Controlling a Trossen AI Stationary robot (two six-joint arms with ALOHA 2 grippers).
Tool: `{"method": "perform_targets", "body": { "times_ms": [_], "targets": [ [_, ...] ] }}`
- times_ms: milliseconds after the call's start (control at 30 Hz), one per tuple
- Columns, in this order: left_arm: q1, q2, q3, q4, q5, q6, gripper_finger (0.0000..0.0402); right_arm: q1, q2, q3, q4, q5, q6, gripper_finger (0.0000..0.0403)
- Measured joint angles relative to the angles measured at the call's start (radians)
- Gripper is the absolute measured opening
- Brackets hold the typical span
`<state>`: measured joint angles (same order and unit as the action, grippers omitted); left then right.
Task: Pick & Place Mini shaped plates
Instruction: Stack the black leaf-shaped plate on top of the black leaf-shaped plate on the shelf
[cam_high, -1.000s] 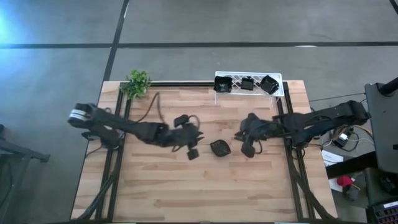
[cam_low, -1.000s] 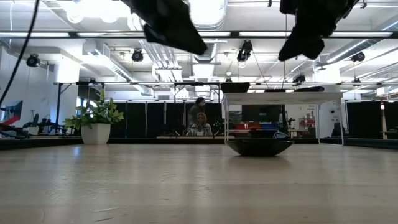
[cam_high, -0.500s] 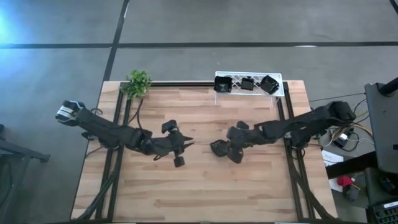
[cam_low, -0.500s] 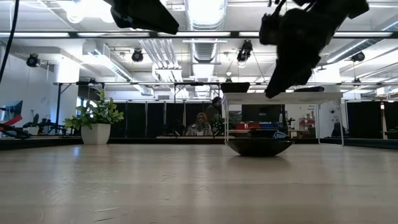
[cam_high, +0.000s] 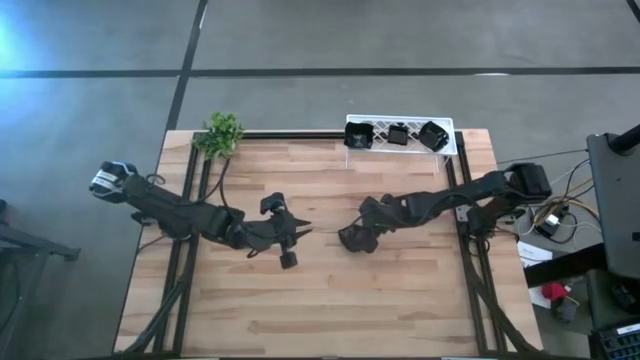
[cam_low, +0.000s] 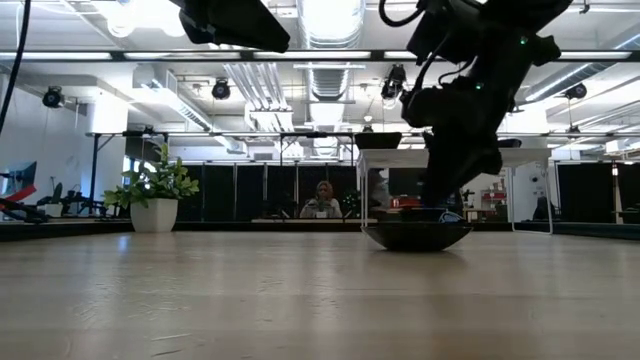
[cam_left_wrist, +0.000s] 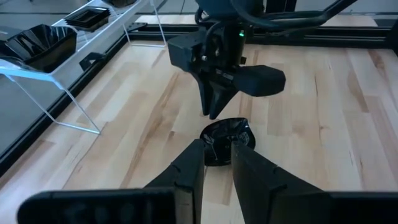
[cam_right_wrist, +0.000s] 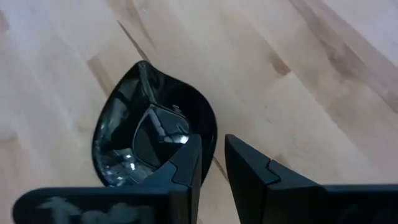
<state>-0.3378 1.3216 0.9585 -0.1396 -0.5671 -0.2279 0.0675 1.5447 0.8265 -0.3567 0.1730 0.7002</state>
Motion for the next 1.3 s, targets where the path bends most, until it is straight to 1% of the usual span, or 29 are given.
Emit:
{"method": "perform_targets", "body": {
  "times_ms": [267,467,567,700,967,1067,1167,1300],
  "targets": [
    [0.000,0.001,0.000,0.001,0.000,0.001,0.0076,-0.010,0.021,-0.003,0.001,-0.018,-0.008,0.0068],
    [0.000,0.002,0.000,0.007,0.000,0.001,0.0076,-0.009,0.060,-0.003,0.006,-0.018,-0.023,0.0068],
    [0.000,0.002,0.000,0.006,0.000,0.001,0.0076,-0.009,0.079,-0.002,0.018,-0.027,-0.026,0.0068],
    [0.000,0.002,0.000,0.006,0.001,0.001,0.0076,-0.010,0.105,-0.002,0.039,-0.073,-0.031,0.0068],
    [0.000,0.002,0.000,0.005,0.001,0.001,0.0076,-0.009,0.126,-0.002,0.046,-0.077,-0.031,0.0067],
    [0.000,0.002,0.000,0.005,0.002,0.001,0.0076,-0.009,0.126,-0.002,0.047,-0.080,-0.030,0.0052],
    [0.000,0.002,0.000,0.005,0.002,0.001,0.0076,-0.009,0.125,-0.002,0.050,-0.080,-0.034,0.0019],
    [0.000,0.002,0.000,0.005,0.002,0.001,0.0076,-0.009,0.124,-0.002,0.050,-0.079,-0.049,0.0010]
  ]
}}
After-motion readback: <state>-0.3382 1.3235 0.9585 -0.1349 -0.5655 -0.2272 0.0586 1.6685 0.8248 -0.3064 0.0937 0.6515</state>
